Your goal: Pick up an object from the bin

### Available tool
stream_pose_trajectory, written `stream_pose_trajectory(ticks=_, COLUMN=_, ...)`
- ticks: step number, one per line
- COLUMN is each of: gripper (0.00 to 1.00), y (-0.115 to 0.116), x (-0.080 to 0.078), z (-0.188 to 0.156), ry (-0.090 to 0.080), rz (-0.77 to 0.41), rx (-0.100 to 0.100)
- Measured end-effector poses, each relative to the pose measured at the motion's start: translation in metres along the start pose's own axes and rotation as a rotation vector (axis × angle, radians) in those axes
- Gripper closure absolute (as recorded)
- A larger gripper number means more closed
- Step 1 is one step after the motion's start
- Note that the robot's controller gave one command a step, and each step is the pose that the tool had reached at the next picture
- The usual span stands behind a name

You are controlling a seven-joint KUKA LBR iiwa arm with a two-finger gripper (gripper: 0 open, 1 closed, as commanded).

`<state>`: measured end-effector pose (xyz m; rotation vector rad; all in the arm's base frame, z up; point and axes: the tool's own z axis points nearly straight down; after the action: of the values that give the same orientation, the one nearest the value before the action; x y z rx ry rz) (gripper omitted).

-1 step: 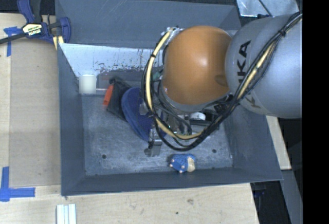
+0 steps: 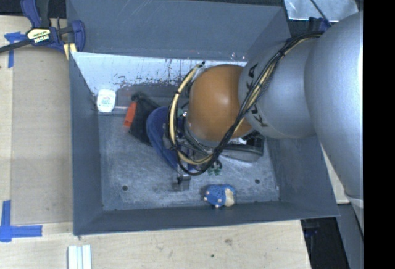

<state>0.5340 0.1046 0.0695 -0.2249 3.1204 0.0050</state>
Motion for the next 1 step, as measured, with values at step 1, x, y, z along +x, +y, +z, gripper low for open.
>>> stream_pose_trajectory(ticks=1, gripper=1.0, y=0.0012, x=-0.0005, z=-0.0043, ry=0.001, rz=0.001, rx=-0.001)
